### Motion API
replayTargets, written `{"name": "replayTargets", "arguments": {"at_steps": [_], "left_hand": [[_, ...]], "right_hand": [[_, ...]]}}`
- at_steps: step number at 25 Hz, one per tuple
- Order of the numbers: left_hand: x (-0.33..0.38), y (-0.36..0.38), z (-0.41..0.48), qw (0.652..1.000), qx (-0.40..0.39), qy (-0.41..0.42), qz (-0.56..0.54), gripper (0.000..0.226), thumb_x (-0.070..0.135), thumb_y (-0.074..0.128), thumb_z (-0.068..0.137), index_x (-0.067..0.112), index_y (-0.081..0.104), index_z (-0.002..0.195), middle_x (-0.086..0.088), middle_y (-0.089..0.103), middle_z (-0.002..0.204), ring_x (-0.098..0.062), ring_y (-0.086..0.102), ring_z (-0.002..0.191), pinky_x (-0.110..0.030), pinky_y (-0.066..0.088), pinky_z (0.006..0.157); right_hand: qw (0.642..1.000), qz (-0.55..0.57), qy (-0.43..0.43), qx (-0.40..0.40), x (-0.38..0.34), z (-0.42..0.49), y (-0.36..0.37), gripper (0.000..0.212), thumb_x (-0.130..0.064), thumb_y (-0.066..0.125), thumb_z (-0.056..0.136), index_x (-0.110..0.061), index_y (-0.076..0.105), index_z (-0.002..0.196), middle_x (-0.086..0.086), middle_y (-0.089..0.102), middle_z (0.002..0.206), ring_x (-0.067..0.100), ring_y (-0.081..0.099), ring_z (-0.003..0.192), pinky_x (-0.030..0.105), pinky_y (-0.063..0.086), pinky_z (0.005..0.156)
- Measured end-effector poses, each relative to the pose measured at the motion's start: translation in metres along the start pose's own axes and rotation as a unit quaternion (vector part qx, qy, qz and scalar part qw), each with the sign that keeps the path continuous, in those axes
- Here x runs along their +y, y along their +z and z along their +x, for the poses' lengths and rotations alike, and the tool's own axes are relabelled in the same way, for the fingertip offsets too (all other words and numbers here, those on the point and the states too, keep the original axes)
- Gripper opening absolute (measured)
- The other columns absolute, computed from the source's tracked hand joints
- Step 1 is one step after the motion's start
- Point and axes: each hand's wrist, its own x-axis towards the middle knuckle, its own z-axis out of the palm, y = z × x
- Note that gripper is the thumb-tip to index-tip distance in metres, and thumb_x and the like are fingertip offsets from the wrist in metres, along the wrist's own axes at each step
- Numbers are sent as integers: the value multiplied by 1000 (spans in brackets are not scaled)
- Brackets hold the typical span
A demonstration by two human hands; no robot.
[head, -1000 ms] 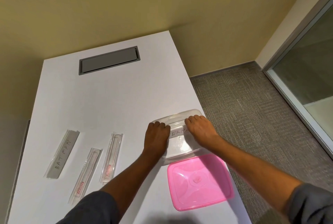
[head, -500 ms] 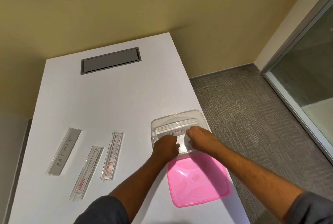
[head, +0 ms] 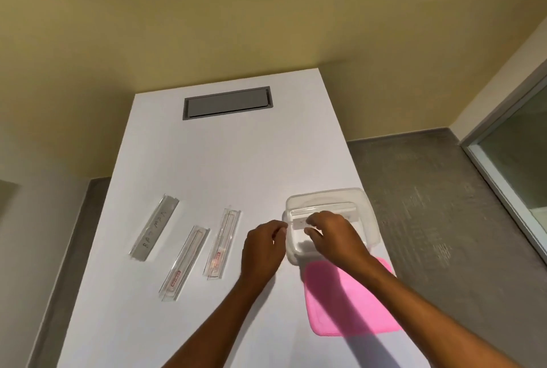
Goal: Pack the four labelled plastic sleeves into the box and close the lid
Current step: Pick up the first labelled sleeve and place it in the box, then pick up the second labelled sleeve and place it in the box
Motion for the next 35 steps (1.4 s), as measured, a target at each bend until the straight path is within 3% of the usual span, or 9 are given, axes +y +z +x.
{"name": "replayTargets", "arguments": {"at_steps": [3, 7, 13, 19, 25, 29, 32, 35], "left_hand": [[-38, -39, -19, 997, 27, -63, -22, 20, 15, 65, 100, 19, 83, 108, 7, 83, 99, -13, 76, 91, -37, 63, 88], [-95, -89, -43, 987, 72, -143, -10, 21, 12, 66, 98, 17, 83, 110, 3, 84, 105, -15, 76, 99, -18, 52, 82], [-169, -150, -70, 965, 105, -241, -15, 25, 5, 65, 96, 10, 80, 115, -9, 82, 114, -29, 75, 111, -39, 60, 98], [-222, -167, -75, 962, 71, -263, 6, 29, 19, 75, 97, 7, 76, 123, -11, 78, 120, -31, 72, 115, -36, 54, 96], [-244, -163, -74, 965, 52, -258, -7, 18, 18, 72, 100, 5, 83, 95, -11, 83, 93, -33, 77, 91, -27, 47, 72], [-245, -169, -76, 969, 40, -245, -10, 19, 20, 71, 101, 6, 84, 101, -10, 85, 100, -32, 79, 91, -32, 60, 76], [-248, -179, -77, 968, 40, -242, -53, 14, 16, 75, 98, 6, 85, 99, -12, 85, 94, -31, 80, 86, -41, 67, 82], [-246, -191, -76, 945, 35, -286, -156, 13, 6, 73, 93, 8, 85, 90, -16, 84, 84, -22, 76, 65, -30, 61, 60]], "right_hand": [[999, 38, -19, -17, -51, -13, 30, 27, -31, 69, 102, -17, 76, 124, 0, 77, 123, 22, 69, 115, 36, 52, 97], [995, 55, -22, -81, -110, -23, 84, 30, -32, 67, 104, -16, 73, 129, 1, 74, 127, 22, 66, 119, 33, 49, 99], [985, 75, -28, -152, -186, -35, 158, 29, -33, 69, 101, -16, 76, 123, 2, 77, 124, 20, 71, 111, 30, 54, 92], [981, 70, -5, -182, -230, -37, 211, 25, -31, 70, 100, -13, 78, 116, 4, 78, 115, 21, 72, 104, 32, 57, 89], [981, 72, 38, -174, -240, -38, 232, 20, -33, 72, 99, -14, 79, 105, 2, 79, 101, 11, 65, 83, 28, 58, 83], [983, 73, 51, -162, -240, -37, 232, 19, -31, 73, 100, -14, 79, 106, 1, 79, 102, 11, 65, 82, 23, 50, 79], [983, 82, 45, -155, -243, -32, 229, 16, -26, 74, 100, -13, 80, 107, 2, 80, 102, 13, 69, 85, 22, 50, 79], [983, 101, 38, -151, -249, -25, 221, 16, -20, 75, 99, -10, 79, 109, 4, 80, 106, 18, 74, 96, 30, 60, 86]]}}
